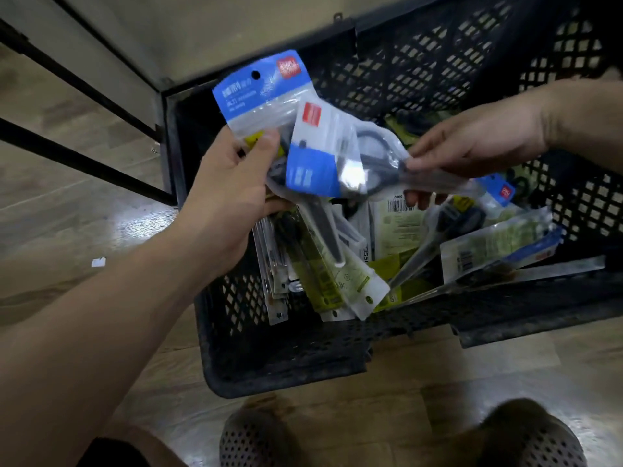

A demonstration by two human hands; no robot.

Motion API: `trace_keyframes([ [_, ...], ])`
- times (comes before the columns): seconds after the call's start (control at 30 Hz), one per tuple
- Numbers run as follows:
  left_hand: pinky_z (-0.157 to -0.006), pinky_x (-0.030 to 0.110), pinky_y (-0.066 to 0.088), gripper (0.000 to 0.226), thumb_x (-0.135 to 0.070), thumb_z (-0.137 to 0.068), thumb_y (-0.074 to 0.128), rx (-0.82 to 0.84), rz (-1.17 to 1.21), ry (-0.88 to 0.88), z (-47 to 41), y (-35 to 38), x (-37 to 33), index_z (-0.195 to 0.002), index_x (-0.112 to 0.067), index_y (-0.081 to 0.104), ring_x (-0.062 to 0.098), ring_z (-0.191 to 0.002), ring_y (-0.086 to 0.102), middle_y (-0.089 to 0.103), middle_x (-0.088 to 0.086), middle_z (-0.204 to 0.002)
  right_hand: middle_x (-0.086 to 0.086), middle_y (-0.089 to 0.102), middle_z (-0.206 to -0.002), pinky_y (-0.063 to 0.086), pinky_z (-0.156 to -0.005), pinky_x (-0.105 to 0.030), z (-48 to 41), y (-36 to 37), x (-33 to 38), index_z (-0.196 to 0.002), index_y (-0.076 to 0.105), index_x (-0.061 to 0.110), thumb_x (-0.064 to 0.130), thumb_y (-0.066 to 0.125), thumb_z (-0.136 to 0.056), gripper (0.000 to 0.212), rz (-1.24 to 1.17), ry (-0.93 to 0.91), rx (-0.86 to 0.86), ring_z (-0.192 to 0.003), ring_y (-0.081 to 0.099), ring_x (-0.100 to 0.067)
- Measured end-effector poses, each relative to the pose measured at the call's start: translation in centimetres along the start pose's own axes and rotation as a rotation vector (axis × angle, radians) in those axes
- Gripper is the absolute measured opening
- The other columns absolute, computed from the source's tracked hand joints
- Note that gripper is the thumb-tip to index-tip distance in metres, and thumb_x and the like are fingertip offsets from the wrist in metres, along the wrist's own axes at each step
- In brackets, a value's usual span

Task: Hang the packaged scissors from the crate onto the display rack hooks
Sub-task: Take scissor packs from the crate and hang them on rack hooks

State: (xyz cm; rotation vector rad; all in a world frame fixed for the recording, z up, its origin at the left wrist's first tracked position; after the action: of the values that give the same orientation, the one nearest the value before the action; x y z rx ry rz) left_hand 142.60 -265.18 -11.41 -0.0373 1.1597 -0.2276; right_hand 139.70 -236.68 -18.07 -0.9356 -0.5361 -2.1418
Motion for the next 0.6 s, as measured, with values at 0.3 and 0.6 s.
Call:
trace_keyframes([
  [0.3, -0.088, 0.054, 0.061, 0.029, -0.022, -0.106, 0.055, 0.177, -0.102, -0.05, 0.5, 0.4, 1.2, -0.135, -0.026, 0.058, 0.025, -0.107, 0.071, 0.071, 0.004, -0.127, -0.018, 0.069, -0.127, 0.047, -0.104, -0.062, -0.8, 2.0, 0.5, -0.122, 0.07, 0.018, 0.019, 0.076, -0.079, 0.043, -0.082, 0.026, 0.178, -0.117, 0.067, -0.038],
  [0.6, -0.085, 0.048, 0.063, 0.026, -0.023, -0.108, 0.051, 0.108, -0.097, -0.073, 0.2, -0.3, 1.1, -0.132, -0.027, 0.059, 0.023, -0.1, 0.076, 0.075, 0.002, -0.118, -0.011, 0.075, -0.1, 0.061, -0.073, -0.04, -0.6, 1.4, 0.8, -0.099, 0.076, 0.013, 0.023, 0.058, -0.085, 0.025, -0.207, 0.002, 0.006, -0.088, 0.071, -0.024],
])
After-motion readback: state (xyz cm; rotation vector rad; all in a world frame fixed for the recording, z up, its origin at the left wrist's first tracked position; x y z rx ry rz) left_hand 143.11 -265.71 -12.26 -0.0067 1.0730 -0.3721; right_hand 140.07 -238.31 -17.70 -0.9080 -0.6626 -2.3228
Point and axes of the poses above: each hand's wrist, its own z-axis away from the middle knuckle, its own y-axis out of the palm, x = y × z, the point moved 1 cm from there along -z, towards the middle knuckle
